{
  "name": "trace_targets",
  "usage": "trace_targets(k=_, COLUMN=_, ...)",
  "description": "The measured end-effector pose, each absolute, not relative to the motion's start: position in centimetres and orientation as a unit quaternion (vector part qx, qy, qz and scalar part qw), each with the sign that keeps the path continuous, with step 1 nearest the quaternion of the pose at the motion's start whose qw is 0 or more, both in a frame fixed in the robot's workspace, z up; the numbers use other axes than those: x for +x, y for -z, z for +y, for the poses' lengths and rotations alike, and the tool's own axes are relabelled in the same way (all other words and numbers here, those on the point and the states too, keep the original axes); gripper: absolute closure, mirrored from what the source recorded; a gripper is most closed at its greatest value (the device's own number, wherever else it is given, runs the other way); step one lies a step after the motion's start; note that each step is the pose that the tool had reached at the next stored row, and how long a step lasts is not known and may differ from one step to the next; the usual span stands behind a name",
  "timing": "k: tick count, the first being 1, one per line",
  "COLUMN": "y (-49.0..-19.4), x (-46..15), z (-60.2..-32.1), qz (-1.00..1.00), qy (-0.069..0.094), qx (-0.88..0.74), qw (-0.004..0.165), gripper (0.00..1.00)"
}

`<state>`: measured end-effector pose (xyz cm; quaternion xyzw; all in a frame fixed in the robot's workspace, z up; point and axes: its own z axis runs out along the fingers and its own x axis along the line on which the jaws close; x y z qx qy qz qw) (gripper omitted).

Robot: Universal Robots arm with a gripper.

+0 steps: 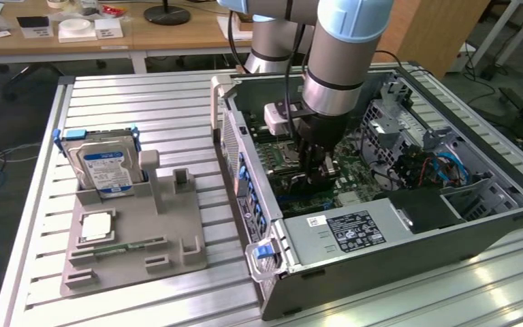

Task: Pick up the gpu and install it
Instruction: 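Insert the gpu into the slot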

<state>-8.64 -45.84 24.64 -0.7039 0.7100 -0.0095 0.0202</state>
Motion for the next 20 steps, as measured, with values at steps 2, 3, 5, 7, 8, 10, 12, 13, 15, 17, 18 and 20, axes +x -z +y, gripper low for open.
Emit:
trace_targets(k=2, y=-24.65, x=-8.64, z=-45.81, qz=0.71, qy=0.01, qx=-0.704, qw=0.02, gripper=0.66)
trace_targets(k=3, y=-24.65, x=-8.64, z=-45.76, qz=0.71, qy=0.01, qx=-0.704, qw=0.02, gripper=0.66)
trace_targets(k=5, y=-24.67, x=-8.64, z=-45.7, qz=0.71, qy=0.01, qx=-0.704, qw=0.019, gripper=0.66)
trace_targets(k=7, y=-24.72, x=-8.64, z=-45.7, qz=0.71, qy=0.01, qx=-0.704, qw=0.019, gripper=0.66)
trace_targets(k=8, y=-24.72, x=-8.64, z=-45.71, qz=0.71, qy=0.01, qx=-0.704, qw=0.02, gripper=0.66)
trace_targets(k=10, y=-24.73, x=-8.64, z=-45.79, qz=0.71, qy=0.01, qx=-0.704, qw=0.019, gripper=0.66)
trace_targets(k=12, y=-24.73, x=-8.64, z=-45.79, qz=0.71, qy=0.01, qx=-0.704, qw=0.019, gripper=0.66)
trace_targets(k=13, y=-24.73, x=-8.64, z=-45.79, qz=0.71, qy=0.01, qx=-0.704, qw=0.019, gripper=0.66)
trace_targets(k=15, y=-24.72, x=-8.64, z=-45.79, qz=0.71, qy=0.01, qx=-0.704, qw=0.02, gripper=0.66)
trace_targets(k=17, y=-24.73, x=-8.64, z=-45.79, qz=0.71, qy=0.01, qx=-0.704, qw=0.019, gripper=0.59)
trace_targets(k=18, y=-24.72, x=-8.64, z=-45.79, qz=0.71, qy=0.01, qx=-0.704, qw=0.02, gripper=0.59)
trace_targets(k=20, y=-24.73, x=-8.64, z=-45.79, qz=0.71, qy=0.01, qx=-0.704, qw=0.019, gripper=0.53)
